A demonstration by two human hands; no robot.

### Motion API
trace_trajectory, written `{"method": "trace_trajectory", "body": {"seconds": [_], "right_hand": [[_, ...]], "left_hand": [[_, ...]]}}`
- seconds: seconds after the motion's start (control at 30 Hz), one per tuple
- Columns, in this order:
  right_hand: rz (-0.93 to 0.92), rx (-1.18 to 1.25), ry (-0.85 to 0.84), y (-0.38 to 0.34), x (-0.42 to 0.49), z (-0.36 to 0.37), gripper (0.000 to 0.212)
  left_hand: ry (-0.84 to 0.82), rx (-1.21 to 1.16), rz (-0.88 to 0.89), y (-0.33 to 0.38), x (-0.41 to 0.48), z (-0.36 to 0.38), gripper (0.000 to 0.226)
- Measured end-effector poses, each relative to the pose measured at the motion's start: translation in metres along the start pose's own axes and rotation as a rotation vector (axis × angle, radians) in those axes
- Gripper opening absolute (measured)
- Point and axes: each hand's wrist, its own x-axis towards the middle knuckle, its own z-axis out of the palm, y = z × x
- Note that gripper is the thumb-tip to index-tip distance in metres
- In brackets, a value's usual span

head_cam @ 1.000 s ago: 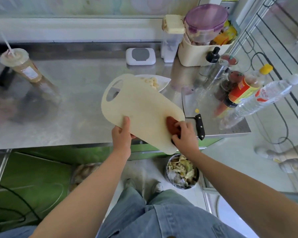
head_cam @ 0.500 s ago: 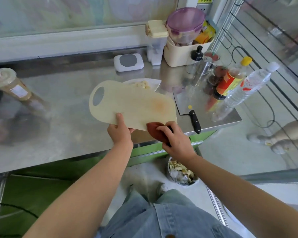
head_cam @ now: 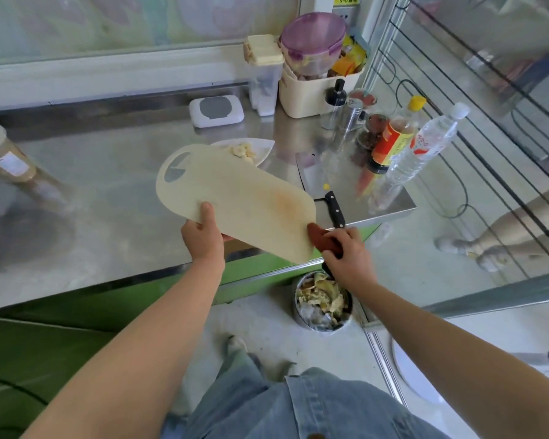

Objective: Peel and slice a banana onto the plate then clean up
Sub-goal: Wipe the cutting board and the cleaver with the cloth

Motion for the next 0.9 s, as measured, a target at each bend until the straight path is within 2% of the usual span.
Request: {"method": "trace_trajectory", "body": {"seconds": [0.03, 0.1, 0.17, 0.2, 0.3, 0.4, 0.47, 0.57, 0.63, 0.7, 0.73, 0.8, 0.9], "right_hand": [[0.148, 0.131, -0.004, 0.007, 0.002, -0.004, 0.031], [0.398, 0.546, -0.041, 0.003, 0.007, -0.012, 0.032], [0.573, 0.879, -0.1, -0.003, 0.009, -0.015, 0.033], [0.637, 0.961, -0.138, -0.006, 0.008, -0.016, 0.033], [0.787, 1.023, -0.209, -0.004, -0.002, -0.012, 0.038], [0.856, 1.052, -0.111, 0.002, -0.009, -0.004, 0.039], [0.857, 1.065, -0.074, -0.003, -0.014, 0.001, 0.035], [0.813, 0.993, -0.136, -0.004, -0.02, 0.001, 0.038], [0.716, 0.696, -0.188, 0.003, -0.019, -0.006, 0.043], [0.576, 0.368, -0.096, 0.005, -0.015, -0.015, 0.04], [0.502, 0.313, -0.031, 0.0, -0.013, -0.018, 0.037], [0.292, 0.379, 0.018, -0.023, -0.011, -0.02, 0.036], [-0.14, 0.377, -0.026, -0.07, -0.019, -0.011, 0.034]], "left_hand": [[-0.015, 0.046, 0.035, 0.0, -0.002, -0.003, 0.025], [-0.052, 0.086, 0.065, -0.003, -0.01, -0.004, 0.024], [-0.085, 0.066, 0.031, -0.005, -0.022, -0.002, 0.025], [-0.087, 0.052, -0.002, -0.005, -0.028, -0.001, 0.025], [-0.146, -0.019, -0.11, 0.0, -0.032, -0.004, 0.03], [-0.374, -0.097, -0.163, 0.003, -0.042, -0.005, 0.029], [-0.497, -0.038, -0.203, -0.01, -0.058, 0.002, 0.03], [-0.426, 0.042, -0.237, -0.027, -0.076, 0.007, 0.025], [-0.412, 0.101, -0.197, -0.027, -0.075, 0.003, 0.024], [-0.451, 0.174, -0.153, -0.022, -0.073, -0.002, 0.024], [-0.476, 0.198, -0.138, -0.021, -0.072, -0.003, 0.023], [-0.54, 0.227, -0.133, -0.016, -0.079, -0.003, 0.022], [-0.654, 0.238, -0.189, -0.016, -0.093, 0.003, 0.03]]}}
